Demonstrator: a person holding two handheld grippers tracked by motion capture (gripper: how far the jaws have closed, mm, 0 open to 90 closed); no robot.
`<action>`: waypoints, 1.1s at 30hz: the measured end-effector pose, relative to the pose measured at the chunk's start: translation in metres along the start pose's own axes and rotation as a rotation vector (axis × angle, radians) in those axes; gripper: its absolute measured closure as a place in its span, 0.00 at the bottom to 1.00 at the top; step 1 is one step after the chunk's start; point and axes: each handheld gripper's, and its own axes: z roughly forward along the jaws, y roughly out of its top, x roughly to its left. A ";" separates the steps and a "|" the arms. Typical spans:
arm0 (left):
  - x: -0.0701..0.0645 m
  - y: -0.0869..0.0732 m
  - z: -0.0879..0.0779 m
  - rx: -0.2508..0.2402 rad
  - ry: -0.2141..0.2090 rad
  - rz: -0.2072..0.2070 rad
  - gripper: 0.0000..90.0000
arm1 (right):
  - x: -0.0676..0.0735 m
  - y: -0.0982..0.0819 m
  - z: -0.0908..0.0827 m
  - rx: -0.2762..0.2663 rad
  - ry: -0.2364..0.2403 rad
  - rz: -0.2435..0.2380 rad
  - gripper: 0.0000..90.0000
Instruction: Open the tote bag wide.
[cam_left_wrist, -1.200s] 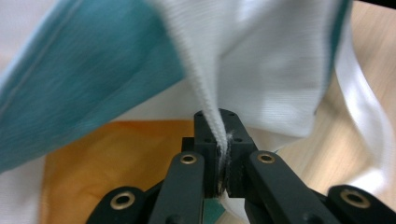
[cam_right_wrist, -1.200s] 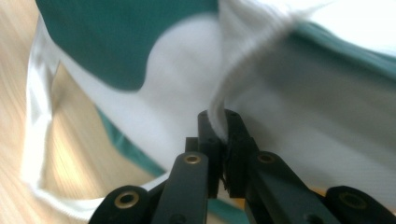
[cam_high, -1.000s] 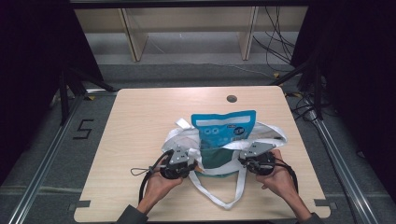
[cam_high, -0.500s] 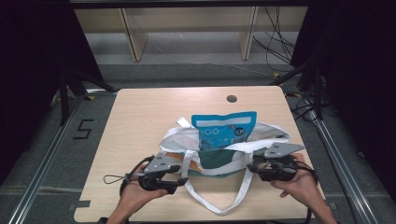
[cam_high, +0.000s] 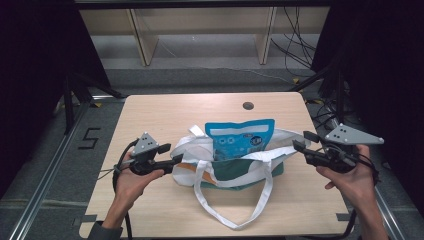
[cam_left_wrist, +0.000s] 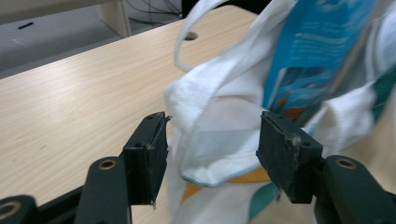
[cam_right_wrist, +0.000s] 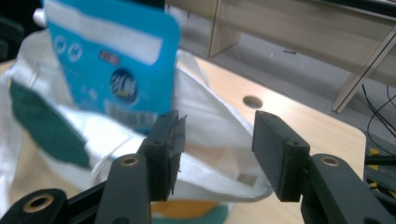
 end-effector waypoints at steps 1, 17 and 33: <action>0.001 0.001 0.005 0.011 0.011 -0.005 0.47 | -0.001 0.001 0.003 -0.004 -0.004 0.010 0.58; 0.021 -0.004 0.067 0.012 0.045 -0.014 0.85 | -0.025 -0.017 0.059 0.121 -0.086 -0.064 0.89; 0.019 -0.060 0.124 0.289 0.038 0.055 0.92 | -0.029 -0.112 0.146 0.443 -0.019 -0.081 0.98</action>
